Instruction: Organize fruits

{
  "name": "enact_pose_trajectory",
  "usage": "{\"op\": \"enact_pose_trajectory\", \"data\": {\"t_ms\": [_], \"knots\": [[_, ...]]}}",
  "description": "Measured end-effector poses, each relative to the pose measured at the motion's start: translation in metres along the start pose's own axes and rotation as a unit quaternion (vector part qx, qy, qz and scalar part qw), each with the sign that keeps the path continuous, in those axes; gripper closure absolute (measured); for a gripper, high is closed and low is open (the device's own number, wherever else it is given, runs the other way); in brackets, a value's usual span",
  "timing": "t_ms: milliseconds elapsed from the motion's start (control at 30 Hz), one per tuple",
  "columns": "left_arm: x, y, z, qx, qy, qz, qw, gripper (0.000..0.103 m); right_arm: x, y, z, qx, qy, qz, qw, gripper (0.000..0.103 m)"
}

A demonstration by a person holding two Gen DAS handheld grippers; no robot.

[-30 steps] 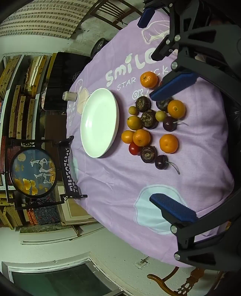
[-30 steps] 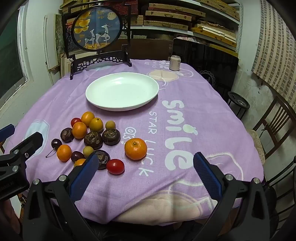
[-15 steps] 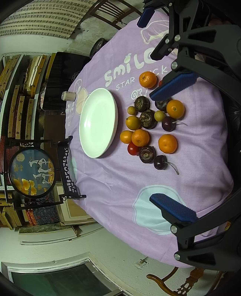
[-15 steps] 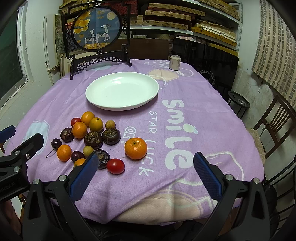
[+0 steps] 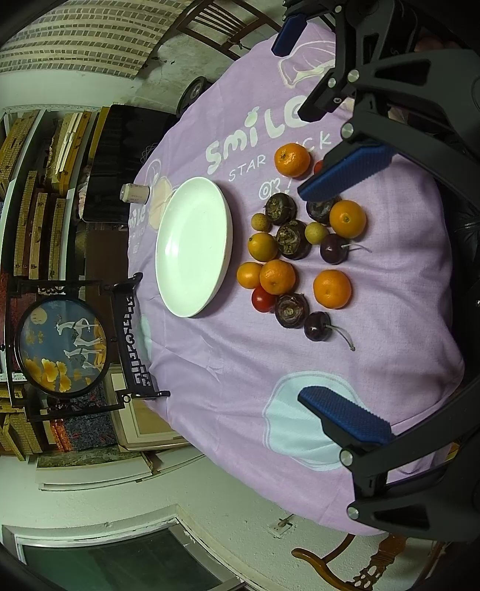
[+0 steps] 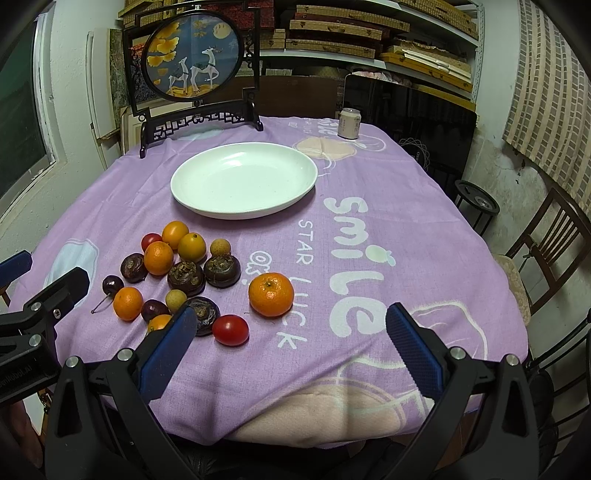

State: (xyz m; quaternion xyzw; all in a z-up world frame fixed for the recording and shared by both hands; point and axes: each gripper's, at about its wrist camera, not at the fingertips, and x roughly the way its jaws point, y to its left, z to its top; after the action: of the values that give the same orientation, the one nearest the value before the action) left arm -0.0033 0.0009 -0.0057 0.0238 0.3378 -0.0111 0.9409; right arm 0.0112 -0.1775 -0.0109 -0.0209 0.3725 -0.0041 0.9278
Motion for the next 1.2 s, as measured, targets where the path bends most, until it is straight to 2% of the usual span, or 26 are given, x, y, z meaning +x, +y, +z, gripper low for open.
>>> {"op": "enact_pose_trajectory", "data": {"t_ms": [1200], "knots": [[0.0048, -0.006, -0.0017, 0.001, 0.008, -0.003, 1.0, 0.002, 0.0009, 0.0009, -0.001, 0.001, 0.002, 0.001, 1.0, 0.001]]}}
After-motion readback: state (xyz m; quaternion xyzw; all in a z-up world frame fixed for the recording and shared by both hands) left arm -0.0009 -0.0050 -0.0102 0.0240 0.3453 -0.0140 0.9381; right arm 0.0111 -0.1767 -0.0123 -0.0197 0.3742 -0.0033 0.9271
